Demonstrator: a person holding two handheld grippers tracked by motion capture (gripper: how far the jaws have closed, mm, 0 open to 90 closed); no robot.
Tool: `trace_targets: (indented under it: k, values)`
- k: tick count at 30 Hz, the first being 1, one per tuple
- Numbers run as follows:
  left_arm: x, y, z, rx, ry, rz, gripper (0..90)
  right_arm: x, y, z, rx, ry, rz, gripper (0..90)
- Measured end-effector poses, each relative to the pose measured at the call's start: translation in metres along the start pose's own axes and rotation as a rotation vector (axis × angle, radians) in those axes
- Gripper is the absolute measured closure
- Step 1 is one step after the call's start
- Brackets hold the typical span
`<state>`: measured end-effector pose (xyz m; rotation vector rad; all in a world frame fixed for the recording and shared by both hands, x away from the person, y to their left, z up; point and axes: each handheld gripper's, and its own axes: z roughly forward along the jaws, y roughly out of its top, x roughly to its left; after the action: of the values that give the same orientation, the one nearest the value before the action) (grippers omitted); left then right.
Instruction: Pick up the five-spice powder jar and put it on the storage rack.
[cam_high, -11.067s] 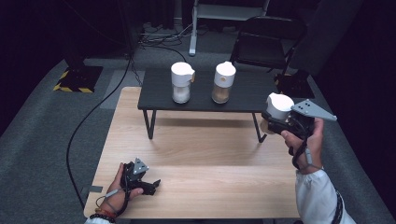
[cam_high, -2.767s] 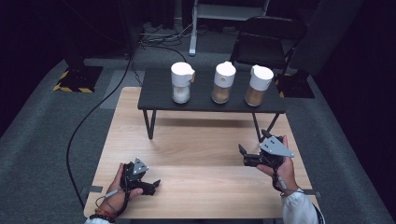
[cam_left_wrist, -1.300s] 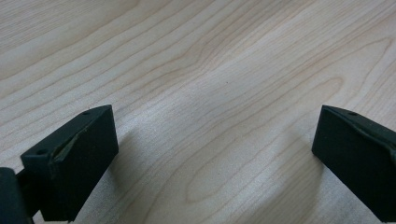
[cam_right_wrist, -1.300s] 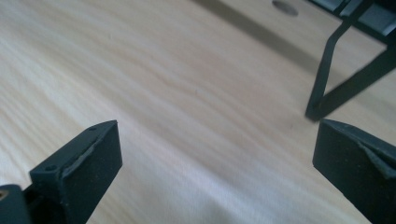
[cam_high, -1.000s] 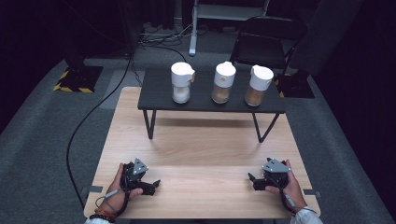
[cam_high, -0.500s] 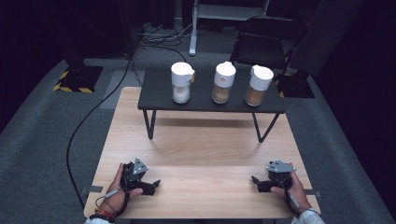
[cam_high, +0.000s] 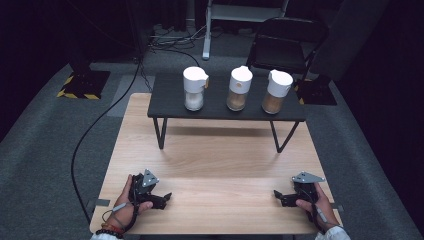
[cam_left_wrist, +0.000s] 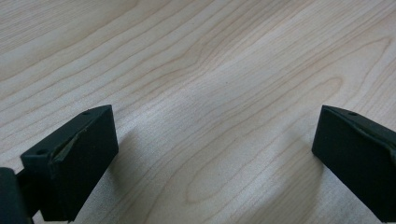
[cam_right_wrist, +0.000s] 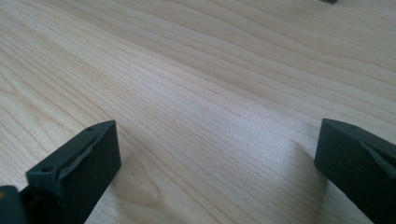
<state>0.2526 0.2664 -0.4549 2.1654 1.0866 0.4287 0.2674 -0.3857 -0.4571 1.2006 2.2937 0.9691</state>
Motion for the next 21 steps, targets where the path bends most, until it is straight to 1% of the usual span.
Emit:
trace_targets:
  k: [21]
  values:
    - [0.0007, 0.0005, 0.0003, 0.001, -0.003, 0.002, 0.1, -0.0013, 0.0001, 0.0001, 0.001, 0.004, -0.001, 0.0]
